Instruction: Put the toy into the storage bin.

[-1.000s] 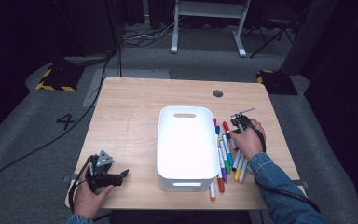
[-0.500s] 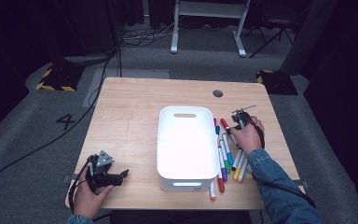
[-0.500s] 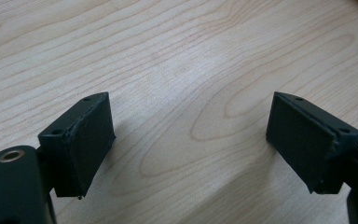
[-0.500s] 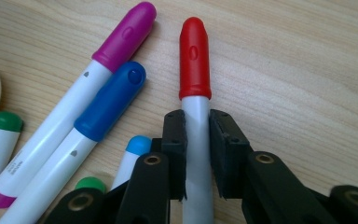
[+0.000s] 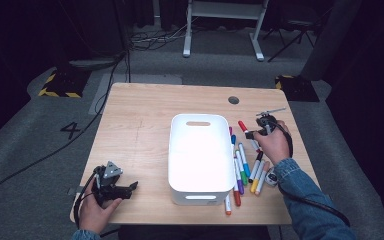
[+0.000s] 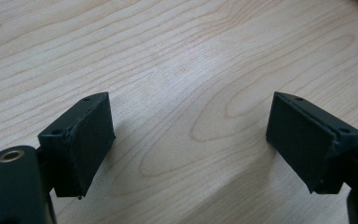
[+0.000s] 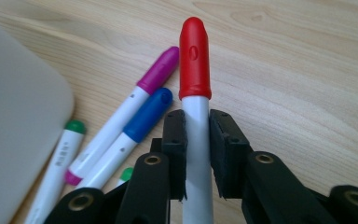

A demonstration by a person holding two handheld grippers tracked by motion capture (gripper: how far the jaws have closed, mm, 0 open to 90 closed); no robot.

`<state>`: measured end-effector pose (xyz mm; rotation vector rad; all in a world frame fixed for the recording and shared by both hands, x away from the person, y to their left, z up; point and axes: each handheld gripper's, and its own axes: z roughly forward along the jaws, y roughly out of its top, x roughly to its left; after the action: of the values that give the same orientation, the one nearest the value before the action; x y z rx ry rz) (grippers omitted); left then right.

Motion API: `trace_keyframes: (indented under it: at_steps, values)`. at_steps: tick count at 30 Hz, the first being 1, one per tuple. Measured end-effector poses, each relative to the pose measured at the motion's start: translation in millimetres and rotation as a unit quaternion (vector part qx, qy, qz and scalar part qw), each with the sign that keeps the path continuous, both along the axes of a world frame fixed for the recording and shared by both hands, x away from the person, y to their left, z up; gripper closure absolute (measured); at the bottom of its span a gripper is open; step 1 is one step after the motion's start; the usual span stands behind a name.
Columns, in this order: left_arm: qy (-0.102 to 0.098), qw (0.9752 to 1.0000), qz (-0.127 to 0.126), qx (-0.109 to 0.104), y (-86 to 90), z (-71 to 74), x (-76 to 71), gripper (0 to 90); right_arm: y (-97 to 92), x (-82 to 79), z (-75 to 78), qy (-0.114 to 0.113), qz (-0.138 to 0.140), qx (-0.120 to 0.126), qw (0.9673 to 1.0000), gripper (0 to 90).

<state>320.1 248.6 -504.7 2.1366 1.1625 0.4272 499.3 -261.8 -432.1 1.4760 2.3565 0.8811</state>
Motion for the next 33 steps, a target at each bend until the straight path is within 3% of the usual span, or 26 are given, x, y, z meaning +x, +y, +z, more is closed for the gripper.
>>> trace_keyframes:
  at_steps: [6,17,33]
  values:
    - [-0.001,1.0,0.0,0.003,0.0,0.4,1.2,14.7,-1.1,-11.0,22.5,-0.015,0.014,0.029,0.9994,77.1]
    - [0.002,1.0,0.002,-0.002,-1.7,-0.2,3.3,13.2,2.1,-34.2,58.4,-0.044,0.047,0.049,0.9968,77.0]
    - [0.003,1.0,0.001,0.001,-1.6,0.2,3.3,12.8,36.2,-72.9,92.4,-0.058,0.124,0.071,0.988,77.0]
